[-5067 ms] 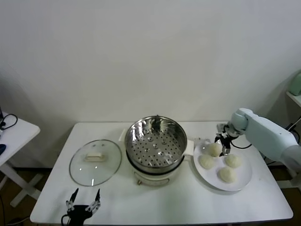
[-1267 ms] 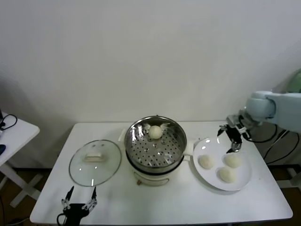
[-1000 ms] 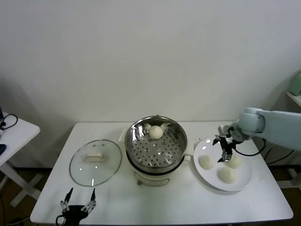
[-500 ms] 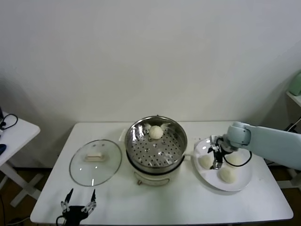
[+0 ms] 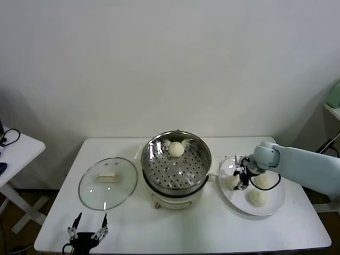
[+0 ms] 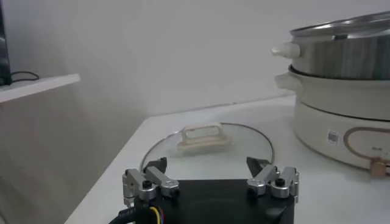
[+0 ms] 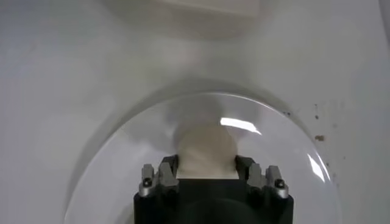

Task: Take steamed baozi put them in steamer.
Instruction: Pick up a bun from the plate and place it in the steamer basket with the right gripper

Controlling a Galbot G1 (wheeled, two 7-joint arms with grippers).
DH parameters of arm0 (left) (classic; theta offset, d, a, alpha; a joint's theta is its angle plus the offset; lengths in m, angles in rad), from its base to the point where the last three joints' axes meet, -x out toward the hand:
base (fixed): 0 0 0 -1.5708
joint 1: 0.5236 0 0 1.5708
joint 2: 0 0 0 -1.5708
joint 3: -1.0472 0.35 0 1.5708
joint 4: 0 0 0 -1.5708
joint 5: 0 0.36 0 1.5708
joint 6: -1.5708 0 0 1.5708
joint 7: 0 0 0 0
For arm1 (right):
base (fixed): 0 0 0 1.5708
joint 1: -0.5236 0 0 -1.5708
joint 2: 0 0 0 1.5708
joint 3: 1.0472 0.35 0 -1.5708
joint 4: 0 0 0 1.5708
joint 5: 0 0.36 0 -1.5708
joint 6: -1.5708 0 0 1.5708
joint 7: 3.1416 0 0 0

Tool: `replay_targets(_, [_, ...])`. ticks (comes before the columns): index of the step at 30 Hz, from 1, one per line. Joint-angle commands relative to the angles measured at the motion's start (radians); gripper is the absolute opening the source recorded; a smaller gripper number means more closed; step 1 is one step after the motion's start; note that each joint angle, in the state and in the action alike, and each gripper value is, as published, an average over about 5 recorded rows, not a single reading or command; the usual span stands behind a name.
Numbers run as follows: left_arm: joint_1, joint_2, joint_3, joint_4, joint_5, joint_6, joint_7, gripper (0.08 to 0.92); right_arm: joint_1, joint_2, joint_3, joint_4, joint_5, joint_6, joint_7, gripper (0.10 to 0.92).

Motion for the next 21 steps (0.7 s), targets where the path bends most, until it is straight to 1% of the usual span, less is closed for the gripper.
replay_targets(1, [0.003,0.002,-0.001,-0.006,0.000,0.001,0.000,0.823,0.397,-0.034,-0.243,0.118,0.103,0.016,-0.039,0.628])
replay_targets(6, [0.001,0.004,-0.001,-0.012,-0.003,0.003,0.001,0.823,0.830,0.009,-0.478,0.217,0.309,0.039,-0.133,0.625])
replay_targets(8, [-0.001,0.004,0.001,-0.010,-0.003,0.003,0.002,0.823,0.951,0.029,-0.502,0.243,0.384,0.036,-0.171,0.622])
replay_targets(11, [-0.004,0.005,0.004,-0.004,-0.003,0.002,0.002,0.823,1.043,0.064,-0.457,0.271,0.465,0.013,-0.197,0.620])
replay_targets(15, [-0.007,0.004,0.012,0.003,0.000,0.001,0.003,0.823,1.024,0.126,-0.321,0.319,0.559,-0.070,-0.154,0.620])
replay_targets(18, [-0.009,0.003,0.015,0.007,0.002,-0.001,0.003,0.823,0.921,0.183,-0.177,0.364,0.617,-0.153,-0.076,0.624])
replay_targets(21, [-0.008,0.003,0.015,0.007,0.003,-0.001,0.004,0.823,0.811,0.265,-0.095,0.376,0.636,-0.191,-0.004,0.627])
